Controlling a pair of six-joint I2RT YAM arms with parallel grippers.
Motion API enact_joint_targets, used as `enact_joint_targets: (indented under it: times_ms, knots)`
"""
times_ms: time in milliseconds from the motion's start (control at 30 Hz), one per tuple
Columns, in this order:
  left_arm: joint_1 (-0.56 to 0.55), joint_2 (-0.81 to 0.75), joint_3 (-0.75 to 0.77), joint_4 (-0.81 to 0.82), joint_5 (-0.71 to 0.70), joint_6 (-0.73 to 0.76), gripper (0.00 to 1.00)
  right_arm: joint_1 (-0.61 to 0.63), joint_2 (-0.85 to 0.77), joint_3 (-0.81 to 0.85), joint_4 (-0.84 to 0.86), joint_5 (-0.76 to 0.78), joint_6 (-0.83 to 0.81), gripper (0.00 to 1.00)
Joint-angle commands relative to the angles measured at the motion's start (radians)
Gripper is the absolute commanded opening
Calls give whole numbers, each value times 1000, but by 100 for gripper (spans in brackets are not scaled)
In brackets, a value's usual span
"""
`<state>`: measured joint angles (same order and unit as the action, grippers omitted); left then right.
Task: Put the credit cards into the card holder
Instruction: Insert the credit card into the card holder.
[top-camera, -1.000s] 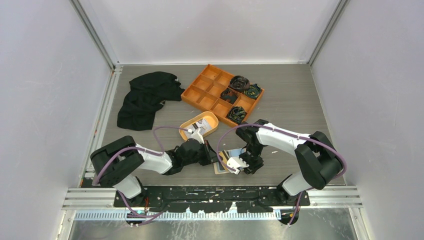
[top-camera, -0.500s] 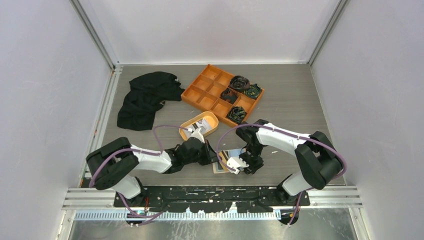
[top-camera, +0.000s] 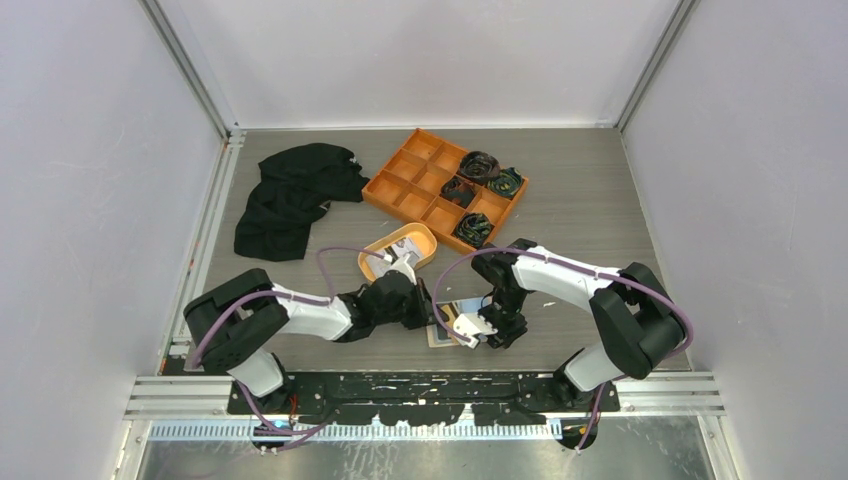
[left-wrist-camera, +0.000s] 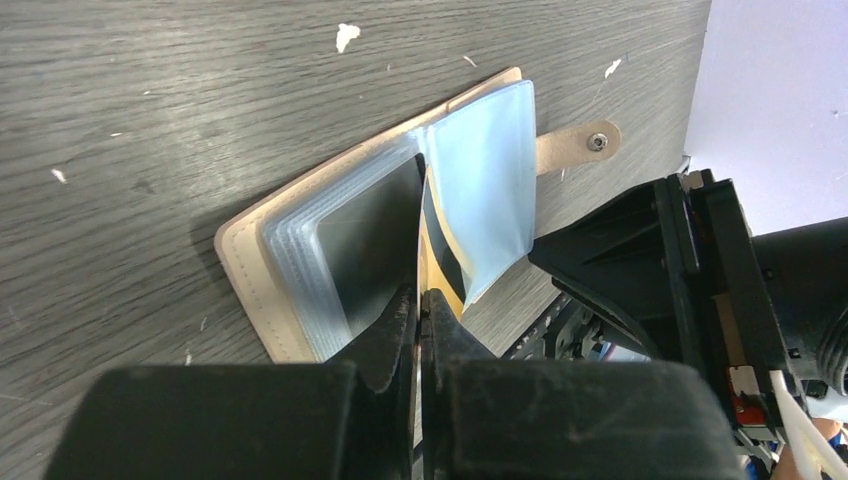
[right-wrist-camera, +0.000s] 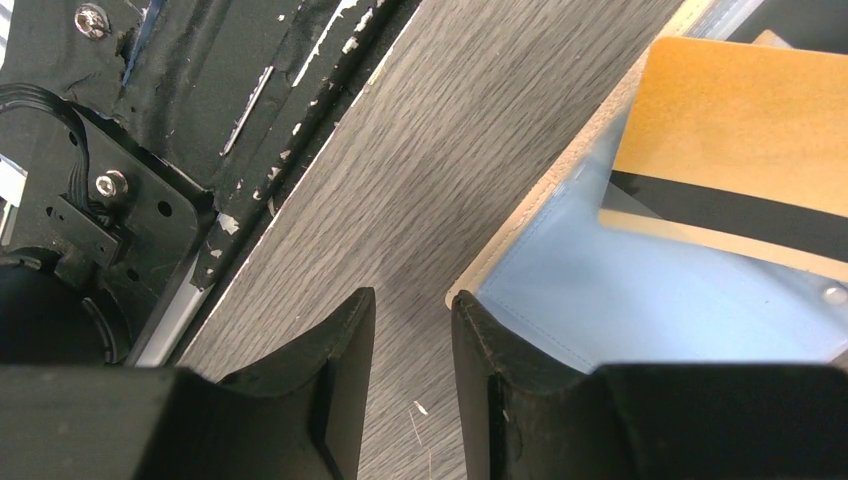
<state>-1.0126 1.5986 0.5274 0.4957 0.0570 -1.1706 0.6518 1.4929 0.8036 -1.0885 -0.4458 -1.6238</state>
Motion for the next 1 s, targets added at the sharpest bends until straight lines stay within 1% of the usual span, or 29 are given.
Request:
enact_joint_targets:
  times_ms: [0,167,433,633,967]
  knots:
    - [-3,-3,53,-87,14,22,0,5,-2,14,10,12,11,40]
    - [-3,-7,73,-147,23,26,0,4,2,10,36,31,35,40]
    - [-3,42,115,-198,65,16,0,5,-4,5,50,36,48,40]
    - [0,62,147,-256,62,0,0,5,-5,2,57,41,52,40]
    - [24,119,186,-273,115,4,0,12,-8,4,72,47,73,40]
